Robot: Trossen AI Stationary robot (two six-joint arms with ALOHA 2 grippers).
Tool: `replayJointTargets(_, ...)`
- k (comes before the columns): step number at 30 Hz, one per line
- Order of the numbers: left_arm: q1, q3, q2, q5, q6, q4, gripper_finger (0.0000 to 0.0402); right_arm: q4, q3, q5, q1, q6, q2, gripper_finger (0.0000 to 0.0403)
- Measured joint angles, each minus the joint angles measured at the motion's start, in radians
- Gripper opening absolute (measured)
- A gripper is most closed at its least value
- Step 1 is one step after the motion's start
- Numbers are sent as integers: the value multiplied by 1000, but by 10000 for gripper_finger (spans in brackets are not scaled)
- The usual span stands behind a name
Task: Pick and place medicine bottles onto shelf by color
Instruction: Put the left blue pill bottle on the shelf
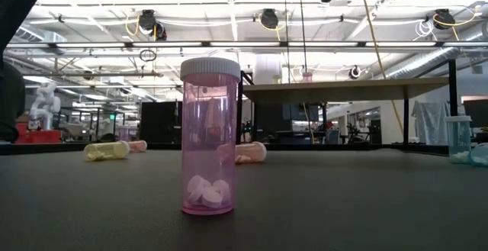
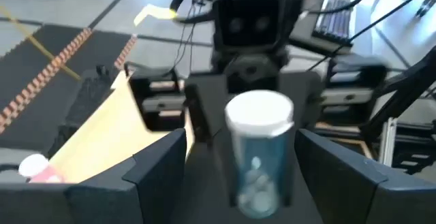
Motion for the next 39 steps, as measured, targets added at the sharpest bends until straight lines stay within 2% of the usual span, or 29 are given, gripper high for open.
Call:
replayJointTargets(4,-1,0,5,5,-7,4,271,38,0,0,0,0,0,95)
replayJointTargets(6,-2,0,8,13,-9,2,257,41,1,0,0,0,0,95)
replayJointTargets(13,-3,1,7,14,-5,5,150,33,1,0,-1,0,0,95)
replayJointTargets(17,0,1,6,17,-48,8,113,31,1,-12,0,-14,0,96)
replayJointTargets(29,0,1,7,17,-47,8,108,10,2,-45,-1,-3,0,104)
replayJointTargets(39,4,1,7,-2,-41,20,103,-115,2,-27,0,15,1,190)
